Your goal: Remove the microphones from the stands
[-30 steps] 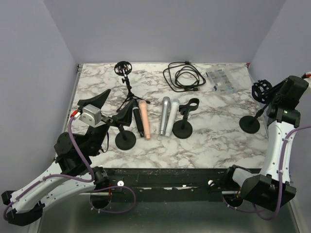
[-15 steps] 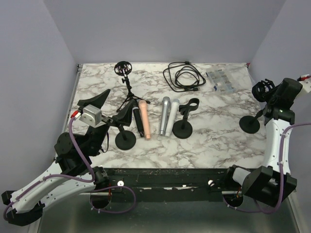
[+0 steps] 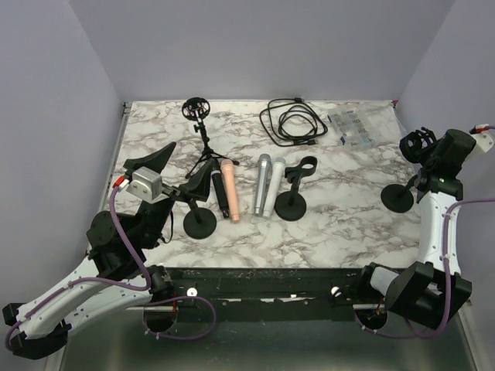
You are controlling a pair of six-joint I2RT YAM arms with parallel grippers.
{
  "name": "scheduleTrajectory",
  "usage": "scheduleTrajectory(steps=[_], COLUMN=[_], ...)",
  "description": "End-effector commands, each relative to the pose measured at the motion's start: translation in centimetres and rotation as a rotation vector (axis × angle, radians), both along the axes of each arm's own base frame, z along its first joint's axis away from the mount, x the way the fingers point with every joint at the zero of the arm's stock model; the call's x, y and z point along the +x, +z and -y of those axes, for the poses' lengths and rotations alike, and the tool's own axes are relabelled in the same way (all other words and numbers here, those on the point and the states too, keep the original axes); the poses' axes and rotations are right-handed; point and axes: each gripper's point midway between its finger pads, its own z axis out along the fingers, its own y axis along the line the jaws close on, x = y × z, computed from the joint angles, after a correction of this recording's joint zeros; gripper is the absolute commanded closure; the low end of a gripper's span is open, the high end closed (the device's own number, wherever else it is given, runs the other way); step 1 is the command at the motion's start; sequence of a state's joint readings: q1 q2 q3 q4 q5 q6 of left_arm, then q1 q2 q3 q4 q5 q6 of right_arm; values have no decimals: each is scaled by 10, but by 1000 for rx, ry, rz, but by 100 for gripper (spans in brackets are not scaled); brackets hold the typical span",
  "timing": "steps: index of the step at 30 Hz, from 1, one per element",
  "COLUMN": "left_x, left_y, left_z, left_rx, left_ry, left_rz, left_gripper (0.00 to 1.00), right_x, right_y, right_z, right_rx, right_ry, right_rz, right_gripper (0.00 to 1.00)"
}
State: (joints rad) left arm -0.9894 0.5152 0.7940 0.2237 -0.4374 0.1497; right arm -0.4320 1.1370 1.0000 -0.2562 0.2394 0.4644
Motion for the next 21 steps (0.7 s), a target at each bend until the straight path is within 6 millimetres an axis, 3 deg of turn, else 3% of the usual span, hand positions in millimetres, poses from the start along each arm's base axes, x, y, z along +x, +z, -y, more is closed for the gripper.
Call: scheduleTrajectory(steps=[1, 9, 16, 21], left_x=[0, 0, -1, -1], left_y=[1, 1, 2, 2], left_z=[-5, -3, -3, -4], left_rx=[-21, -20, -24, -23], left_ry=[20, 10, 8, 9], left_rz=[6, 3, 3, 4], left_gripper=[1, 2, 2, 1], right_x=[-59, -71, -77, -64], right_y=[-102, -128, -136, -118], right_z=[-7, -19, -21, -17], right_rx=[113, 180, 203, 188], right_ry=[-49, -58, -91, -71], right_rz=[-390, -415, -407, -370], right_gripper=[66, 70, 71, 71])
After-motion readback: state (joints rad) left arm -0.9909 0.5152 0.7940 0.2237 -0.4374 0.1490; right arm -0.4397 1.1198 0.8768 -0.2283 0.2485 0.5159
